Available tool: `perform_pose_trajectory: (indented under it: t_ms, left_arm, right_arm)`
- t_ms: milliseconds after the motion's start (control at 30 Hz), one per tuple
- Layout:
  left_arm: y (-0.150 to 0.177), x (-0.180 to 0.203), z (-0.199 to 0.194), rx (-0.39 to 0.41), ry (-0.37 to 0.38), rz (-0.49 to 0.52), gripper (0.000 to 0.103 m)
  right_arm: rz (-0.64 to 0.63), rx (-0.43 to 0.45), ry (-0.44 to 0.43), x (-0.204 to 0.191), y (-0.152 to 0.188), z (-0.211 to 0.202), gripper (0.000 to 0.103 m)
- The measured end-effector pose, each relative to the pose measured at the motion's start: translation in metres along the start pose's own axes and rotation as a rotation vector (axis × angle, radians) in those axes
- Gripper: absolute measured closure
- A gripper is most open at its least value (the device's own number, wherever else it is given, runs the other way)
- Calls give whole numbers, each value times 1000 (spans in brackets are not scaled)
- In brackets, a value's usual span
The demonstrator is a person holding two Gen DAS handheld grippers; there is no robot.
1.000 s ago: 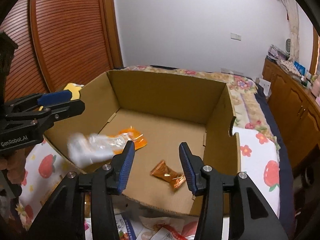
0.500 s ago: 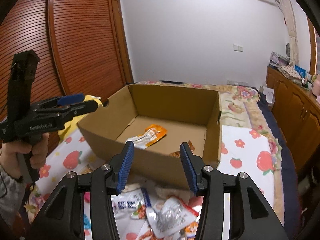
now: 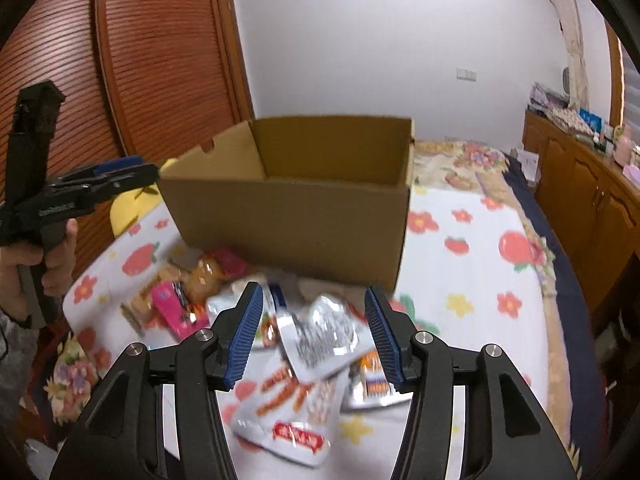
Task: Organize snacks
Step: 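Move the left gripper to the blue wrapped candy while the right gripper approaches a white pouch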
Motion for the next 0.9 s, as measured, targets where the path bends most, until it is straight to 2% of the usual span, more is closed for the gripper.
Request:
perform_pose_trajectory:
  t_ms: [167,300,500,733,900]
  left_arm:
    - [33,9,-10,-33,25,-7,23]
    - [61,17,-12,-90,55,-21,23]
    - [99,29,-15,-143,49,23,23]
    - [120,34,-13,-177,54,43,23]
    - [126,36,-10,-192,64,36,23]
  right_arm:
    - [29,-44,-8,4,24,2,49]
    - [46,-65,-24,2,37,5,49]
    - [58,-104,-35,-3,52,17,49]
    - [26,-88,16,3,44,28,49]
    - [-43,-102,26,-3,36,42,37]
Point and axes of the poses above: each gripper's, at about its wrist camera, not at the fingertips, and z roughly the way its jaws point, x to its right, y to its underside, the point moved 6 cm from there along z, roughly the way its jaws point, and after that the axes turned 9 degrees about -y, right-handed, at the moved point
